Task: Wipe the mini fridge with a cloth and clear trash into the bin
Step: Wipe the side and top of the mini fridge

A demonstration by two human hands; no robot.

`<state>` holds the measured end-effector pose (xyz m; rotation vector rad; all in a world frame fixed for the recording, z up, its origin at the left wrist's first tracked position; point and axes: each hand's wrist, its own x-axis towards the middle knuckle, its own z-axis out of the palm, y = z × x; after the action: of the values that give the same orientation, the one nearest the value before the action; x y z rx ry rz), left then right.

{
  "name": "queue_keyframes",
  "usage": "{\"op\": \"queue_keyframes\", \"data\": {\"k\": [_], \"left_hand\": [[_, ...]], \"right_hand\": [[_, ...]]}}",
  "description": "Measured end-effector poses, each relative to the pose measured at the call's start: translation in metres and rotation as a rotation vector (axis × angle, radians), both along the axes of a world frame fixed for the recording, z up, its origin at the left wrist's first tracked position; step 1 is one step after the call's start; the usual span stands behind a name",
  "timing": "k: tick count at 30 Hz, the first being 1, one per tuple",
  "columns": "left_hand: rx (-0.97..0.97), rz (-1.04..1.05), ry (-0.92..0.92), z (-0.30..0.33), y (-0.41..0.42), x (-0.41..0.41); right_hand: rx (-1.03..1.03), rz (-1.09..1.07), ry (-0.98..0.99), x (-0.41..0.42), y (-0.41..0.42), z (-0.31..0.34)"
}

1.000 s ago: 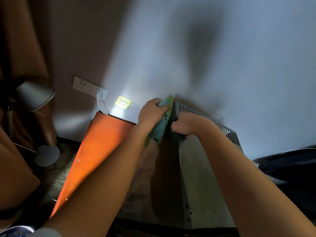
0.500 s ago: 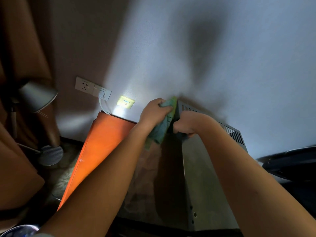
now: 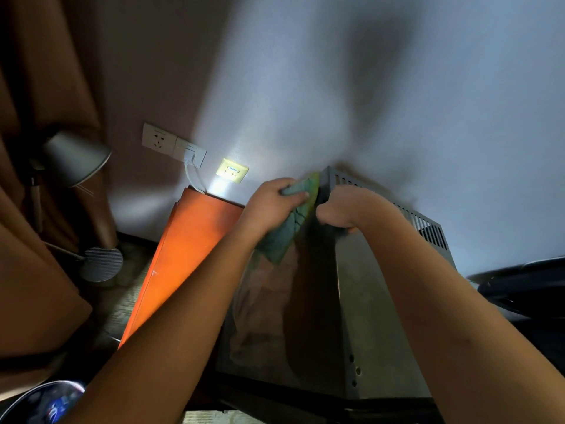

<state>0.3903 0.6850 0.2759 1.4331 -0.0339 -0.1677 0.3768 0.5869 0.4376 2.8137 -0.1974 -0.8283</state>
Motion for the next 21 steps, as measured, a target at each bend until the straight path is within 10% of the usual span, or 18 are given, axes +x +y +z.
{"op": "queue_keyframes", "data": {"k": [7, 14, 21], "left_hand": [[0.595, -0.07, 0.19, -0.038, -0.006, 0.003], [0.162, -0.027, 0.082, 0.004, -0.004, 0.018], [0.587, -0.086, 0.207, -0.042, -0.007, 0.024]], "right_hand": [[-0.071, 0.029, -0.037, -0.008, 0.003, -0.001], [-0.123, -0.003, -0.064, -0.001, 0.009, -0.008], [-0.217, 0.013, -0.045, 0.001, 0.016, -0.008]]}}
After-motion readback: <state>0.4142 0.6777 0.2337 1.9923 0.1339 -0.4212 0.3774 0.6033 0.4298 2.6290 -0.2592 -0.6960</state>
